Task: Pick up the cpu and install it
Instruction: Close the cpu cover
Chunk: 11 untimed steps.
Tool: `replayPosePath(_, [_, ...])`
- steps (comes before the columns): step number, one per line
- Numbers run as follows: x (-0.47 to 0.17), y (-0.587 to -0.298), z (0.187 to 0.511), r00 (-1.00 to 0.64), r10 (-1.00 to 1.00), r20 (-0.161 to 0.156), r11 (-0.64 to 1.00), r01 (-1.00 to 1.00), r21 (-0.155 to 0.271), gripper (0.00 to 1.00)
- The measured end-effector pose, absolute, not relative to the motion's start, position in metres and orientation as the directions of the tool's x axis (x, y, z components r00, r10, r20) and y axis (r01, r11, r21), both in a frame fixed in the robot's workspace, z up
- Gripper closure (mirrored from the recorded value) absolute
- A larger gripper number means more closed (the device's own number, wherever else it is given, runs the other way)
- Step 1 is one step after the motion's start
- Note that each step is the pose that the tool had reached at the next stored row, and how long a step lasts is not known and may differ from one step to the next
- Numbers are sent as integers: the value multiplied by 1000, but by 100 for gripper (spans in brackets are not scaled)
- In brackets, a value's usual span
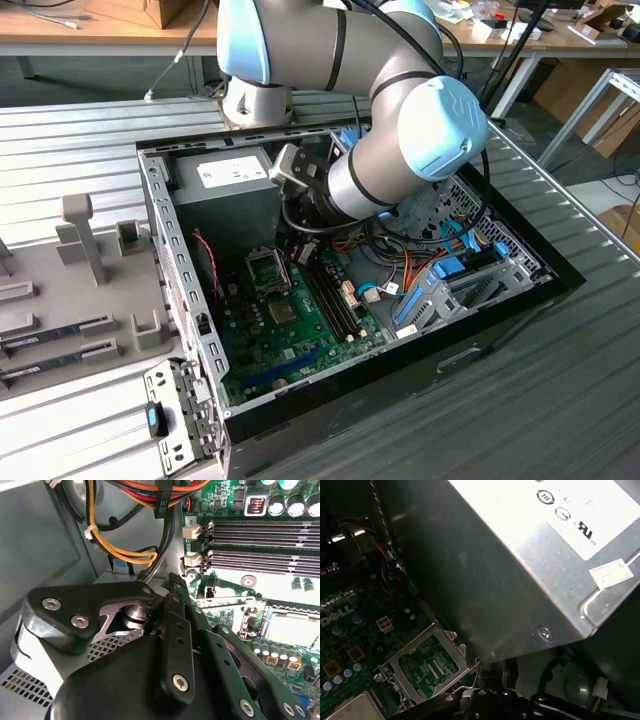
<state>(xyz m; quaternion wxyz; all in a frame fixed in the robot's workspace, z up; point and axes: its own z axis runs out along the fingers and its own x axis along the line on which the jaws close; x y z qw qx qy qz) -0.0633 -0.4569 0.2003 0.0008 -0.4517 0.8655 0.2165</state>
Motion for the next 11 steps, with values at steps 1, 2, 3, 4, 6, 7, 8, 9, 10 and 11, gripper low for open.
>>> replayPosePath(1, [-63, -457, 200, -592, -781, -198, 498, -782, 375, 89])
replayPosePath(2, [-63, -457, 200, -592, -781, -199, 498, -782, 375, 89])
replayPosePath(3, [-64, -457, 200, -592, -780, -200, 497, -782, 376, 89])
replayPosePath(4, [-64, -457, 199, -593, -780, -202, 497, -782, 377, 89])
replayPosePath(6, [-65, -457, 199, -593, -778, -206, 495, -781, 380, 89])
replayPosePath(7, [-65, -457, 198, -594, -778, -208, 495, -781, 381, 89])
replayPosePath(8, [-66, -457, 198, -594, -777, -209, 494, -781, 382, 89])
replayPosePath(9, [-66, -457, 198, -594, -777, -210, 493, -781, 382, 89])
replayPosePath(10, [-66, -457, 198, -594, -777, -211, 493, -781, 383, 89])
replayPosePath(11, [-67, -457, 198, -594, -776, -212, 493, -781, 383, 89])
